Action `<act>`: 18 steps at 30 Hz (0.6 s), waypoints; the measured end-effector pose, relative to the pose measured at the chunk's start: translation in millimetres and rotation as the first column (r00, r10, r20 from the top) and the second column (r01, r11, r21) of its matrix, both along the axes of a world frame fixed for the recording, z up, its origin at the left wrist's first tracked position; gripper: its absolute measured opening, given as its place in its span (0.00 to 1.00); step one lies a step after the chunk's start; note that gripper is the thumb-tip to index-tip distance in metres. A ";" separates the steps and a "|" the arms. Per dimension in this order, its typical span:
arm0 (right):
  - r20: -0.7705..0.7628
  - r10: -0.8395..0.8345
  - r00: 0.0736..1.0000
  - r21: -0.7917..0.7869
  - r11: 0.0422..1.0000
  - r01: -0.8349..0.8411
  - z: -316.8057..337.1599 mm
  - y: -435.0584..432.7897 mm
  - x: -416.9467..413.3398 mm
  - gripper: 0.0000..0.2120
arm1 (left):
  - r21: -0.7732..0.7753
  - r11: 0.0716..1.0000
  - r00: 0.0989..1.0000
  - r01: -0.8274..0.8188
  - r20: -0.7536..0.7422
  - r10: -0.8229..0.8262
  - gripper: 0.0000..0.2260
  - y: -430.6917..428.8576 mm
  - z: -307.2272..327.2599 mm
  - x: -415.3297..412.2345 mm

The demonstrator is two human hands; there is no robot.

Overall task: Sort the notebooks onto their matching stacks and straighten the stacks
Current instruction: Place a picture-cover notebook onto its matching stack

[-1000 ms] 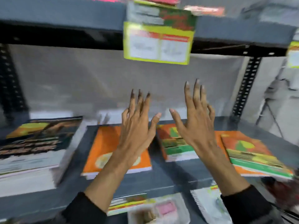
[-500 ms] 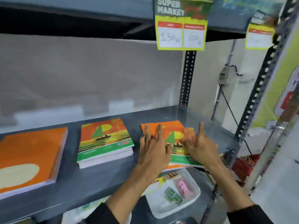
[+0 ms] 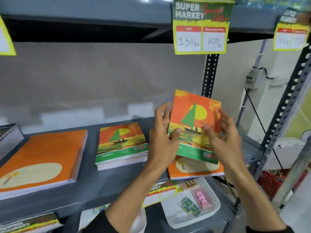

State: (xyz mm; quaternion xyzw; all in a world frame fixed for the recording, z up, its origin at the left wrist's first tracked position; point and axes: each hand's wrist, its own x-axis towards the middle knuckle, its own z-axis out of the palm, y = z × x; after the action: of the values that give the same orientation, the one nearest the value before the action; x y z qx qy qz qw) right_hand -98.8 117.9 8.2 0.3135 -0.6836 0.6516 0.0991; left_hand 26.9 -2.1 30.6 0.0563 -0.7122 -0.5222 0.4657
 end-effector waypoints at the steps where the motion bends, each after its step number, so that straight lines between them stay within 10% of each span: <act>1: -0.019 0.040 0.999 -0.046 0.998 -0.041 10.1 -9.5 9.9 0.27 | 0.025 1.000 0.999 0.006 -0.032 -0.005 0.32 -12.0 8.8 12.6; 18: -0.167 0.602 0.781 -0.235 0.745 -0.625 49.8 -313.4 348.2 0.29 | 0.037 0.925 0.920 -0.377 -0.097 0.379 0.29 -241.1 53.1 395.1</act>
State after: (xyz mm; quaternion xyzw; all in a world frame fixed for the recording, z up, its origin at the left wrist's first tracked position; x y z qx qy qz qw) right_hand 249.4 -195.5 58.1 0.5295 -0.4398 0.7237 -0.0503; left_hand 422.0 -243.2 83.7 0.1701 -0.6585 -0.4311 0.5930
